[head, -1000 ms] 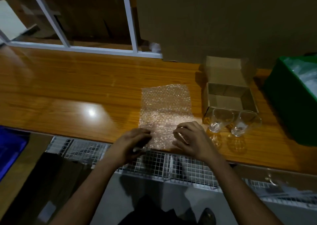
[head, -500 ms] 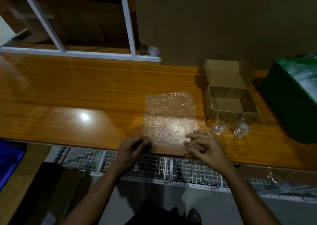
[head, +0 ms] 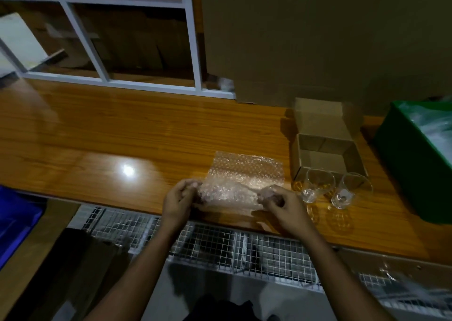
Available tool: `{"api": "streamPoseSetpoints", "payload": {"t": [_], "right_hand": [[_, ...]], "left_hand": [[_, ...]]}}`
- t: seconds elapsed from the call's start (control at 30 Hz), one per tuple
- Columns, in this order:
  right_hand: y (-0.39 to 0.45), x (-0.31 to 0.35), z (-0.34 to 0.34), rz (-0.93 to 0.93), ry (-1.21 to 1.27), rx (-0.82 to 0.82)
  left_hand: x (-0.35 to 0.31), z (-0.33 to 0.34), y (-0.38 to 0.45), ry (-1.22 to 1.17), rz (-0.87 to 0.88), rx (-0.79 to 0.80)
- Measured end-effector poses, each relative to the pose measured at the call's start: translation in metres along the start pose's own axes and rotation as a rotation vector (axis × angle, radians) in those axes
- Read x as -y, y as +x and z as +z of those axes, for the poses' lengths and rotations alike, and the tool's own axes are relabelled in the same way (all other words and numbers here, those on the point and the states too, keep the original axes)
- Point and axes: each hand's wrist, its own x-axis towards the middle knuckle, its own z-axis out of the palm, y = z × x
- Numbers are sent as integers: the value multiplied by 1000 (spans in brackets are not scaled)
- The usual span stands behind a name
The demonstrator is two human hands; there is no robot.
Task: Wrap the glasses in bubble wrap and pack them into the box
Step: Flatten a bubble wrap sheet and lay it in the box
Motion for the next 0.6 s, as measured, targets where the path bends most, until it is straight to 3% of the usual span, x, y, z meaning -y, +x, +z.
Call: {"api": "streamPoseSetpoints", "payload": {"t": [0.13,0.33,0.5,0.6], "right_hand": [[0,-3,6,47,-31,-89],[1,-6,-2,199,67,-196],[5,-2,-6,215,55,-73],[6,-1,-6,178,26,-145]], "left_hand": [[-2,7,15,103,39,-32],[-6,8,17,49,-2,139],[-1,4,19,30,18,231],[0,4,24,15,57,226]]}}
